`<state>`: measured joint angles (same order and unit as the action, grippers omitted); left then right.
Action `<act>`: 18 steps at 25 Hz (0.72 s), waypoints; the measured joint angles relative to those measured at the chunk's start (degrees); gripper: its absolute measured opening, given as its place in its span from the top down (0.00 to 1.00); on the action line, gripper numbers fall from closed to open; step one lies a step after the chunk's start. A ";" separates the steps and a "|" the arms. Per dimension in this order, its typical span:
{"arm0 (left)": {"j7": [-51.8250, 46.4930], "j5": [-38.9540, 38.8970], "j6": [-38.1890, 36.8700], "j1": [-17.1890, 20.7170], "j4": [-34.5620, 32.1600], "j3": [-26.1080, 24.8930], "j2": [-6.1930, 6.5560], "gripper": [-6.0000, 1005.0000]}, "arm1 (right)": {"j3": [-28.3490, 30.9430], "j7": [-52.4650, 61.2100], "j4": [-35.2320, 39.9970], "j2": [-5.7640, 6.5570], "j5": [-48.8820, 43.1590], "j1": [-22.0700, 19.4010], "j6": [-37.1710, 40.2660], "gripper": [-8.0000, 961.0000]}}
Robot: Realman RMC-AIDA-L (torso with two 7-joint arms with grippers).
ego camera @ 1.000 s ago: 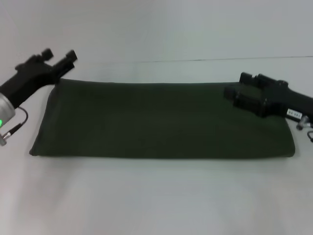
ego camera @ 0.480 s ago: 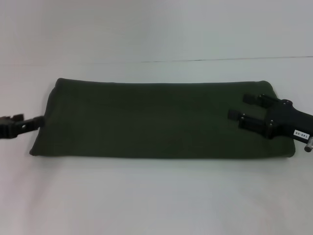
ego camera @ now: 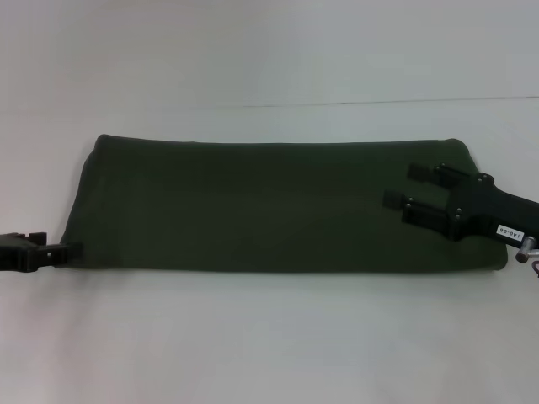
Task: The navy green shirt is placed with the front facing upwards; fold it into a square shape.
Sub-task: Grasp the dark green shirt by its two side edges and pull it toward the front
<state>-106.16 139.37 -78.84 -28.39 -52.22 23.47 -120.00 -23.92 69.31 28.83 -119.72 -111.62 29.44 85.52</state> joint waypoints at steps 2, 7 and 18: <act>-0.10 0.04 0.65 -0.01 0.27 0.61 0.01 0.27 | 0.00 0.09 0.00 0.00 0.00 0.00 0.01 0.18; -1.35 0.86 4.04 -0.07 1.41 3.20 -0.11 0.29 | -0.31 0.06 0.00 0.02 0.09 0.13 0.60 0.18; -2.37 1.99 6.57 -0.53 2.71 5.28 -0.23 0.32 | -0.62 0.11 0.00 0.02 0.10 0.62 0.30 0.19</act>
<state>-108.53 141.36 -72.27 -28.92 -49.51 28.75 -120.23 -24.54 69.42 28.83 -119.70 -111.52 30.06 85.82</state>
